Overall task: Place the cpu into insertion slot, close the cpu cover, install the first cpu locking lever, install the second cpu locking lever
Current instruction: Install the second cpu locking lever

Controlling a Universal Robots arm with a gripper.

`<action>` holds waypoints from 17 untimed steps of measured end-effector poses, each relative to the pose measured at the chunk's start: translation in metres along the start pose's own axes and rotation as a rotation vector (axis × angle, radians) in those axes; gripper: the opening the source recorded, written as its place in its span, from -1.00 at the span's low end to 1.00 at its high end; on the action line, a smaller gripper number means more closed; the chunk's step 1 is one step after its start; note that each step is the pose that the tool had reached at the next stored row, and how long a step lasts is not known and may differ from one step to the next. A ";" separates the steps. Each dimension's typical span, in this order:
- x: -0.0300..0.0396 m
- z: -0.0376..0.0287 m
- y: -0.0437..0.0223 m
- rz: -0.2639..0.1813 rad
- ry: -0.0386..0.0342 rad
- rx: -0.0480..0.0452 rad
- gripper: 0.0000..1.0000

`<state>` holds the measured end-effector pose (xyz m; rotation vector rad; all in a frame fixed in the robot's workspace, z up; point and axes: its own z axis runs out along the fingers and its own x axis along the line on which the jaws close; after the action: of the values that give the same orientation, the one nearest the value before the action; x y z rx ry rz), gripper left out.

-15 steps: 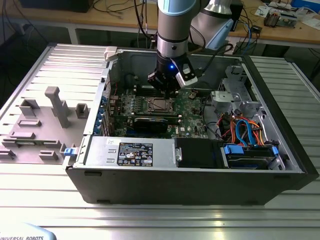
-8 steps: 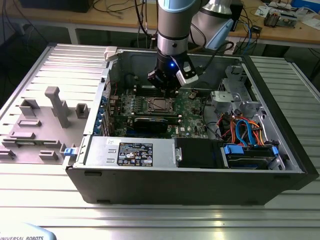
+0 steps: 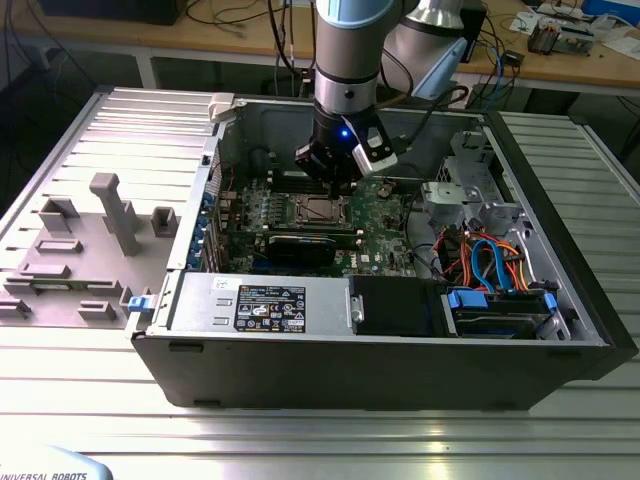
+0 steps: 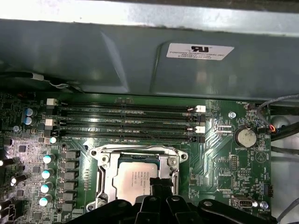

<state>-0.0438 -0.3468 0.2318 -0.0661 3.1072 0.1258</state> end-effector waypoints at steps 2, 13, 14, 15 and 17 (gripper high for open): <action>0.0000 -0.0001 -0.0004 0.000 0.0000 0.0000 -0.79; 0.0001 -0.0002 -0.0028 0.000 0.0000 0.0000 -0.79; 0.0002 -0.0003 -0.0039 0.000 0.0000 0.0000 -0.79; 0.0002 -0.0004 -0.0047 0.000 0.0000 0.0000 -0.79; 0.0003 -0.0005 -0.0059 0.000 0.0000 -0.0001 -0.79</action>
<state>-0.0438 -0.3527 0.2318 -0.0662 3.1072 0.1260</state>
